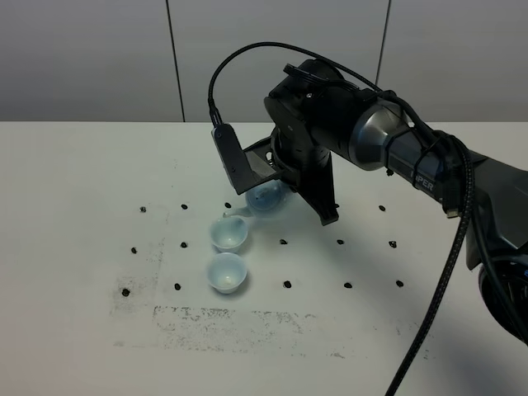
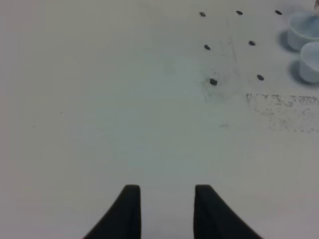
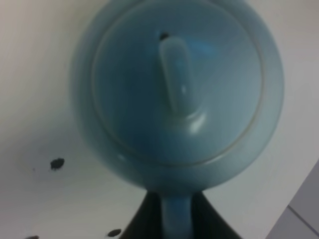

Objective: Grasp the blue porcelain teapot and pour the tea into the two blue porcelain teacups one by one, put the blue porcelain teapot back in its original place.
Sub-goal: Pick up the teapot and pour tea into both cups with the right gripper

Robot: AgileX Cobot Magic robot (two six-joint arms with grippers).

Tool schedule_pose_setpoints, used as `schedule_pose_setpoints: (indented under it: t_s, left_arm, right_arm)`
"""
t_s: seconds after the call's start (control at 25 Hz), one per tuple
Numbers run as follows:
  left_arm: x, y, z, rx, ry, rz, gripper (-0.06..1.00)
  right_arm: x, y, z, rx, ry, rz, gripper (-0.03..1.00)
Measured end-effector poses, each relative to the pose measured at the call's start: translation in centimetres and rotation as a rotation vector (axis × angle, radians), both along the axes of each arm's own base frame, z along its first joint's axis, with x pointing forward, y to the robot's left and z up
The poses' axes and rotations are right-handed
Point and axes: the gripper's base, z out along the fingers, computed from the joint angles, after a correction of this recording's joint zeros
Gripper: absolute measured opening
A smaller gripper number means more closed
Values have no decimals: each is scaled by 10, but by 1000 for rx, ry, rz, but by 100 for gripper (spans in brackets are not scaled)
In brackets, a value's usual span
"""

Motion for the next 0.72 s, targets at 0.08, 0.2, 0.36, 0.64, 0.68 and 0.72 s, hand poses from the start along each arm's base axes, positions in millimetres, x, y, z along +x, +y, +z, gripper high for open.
schedule_pose_setpoints:
  t_s: [0.08,0.2,0.36,0.64,0.68,0.72]
  left_arm:
    - [0,0,0,0,0,0,29]
    - [0,0,0,0,0,0,29]
    - [0,0,0,0,0,0,29]
    - [0,0,0,0,0,0,29]
    - [0,0,0,0,0,0,29]
    - [0,0,0,0,0,0,29]
  right_arm:
    - [0,0,0,-6,-7,4,3]
    - [0,0,1,-16,-19,10,3]
    - [-1,2,1,-30,-35,22,3]
    - [-6,8,2,-44,-55,40,3]
    - [-6,8,2,-47,-59,42,3]
    - [-6,8,2,-49,-61,43,3]
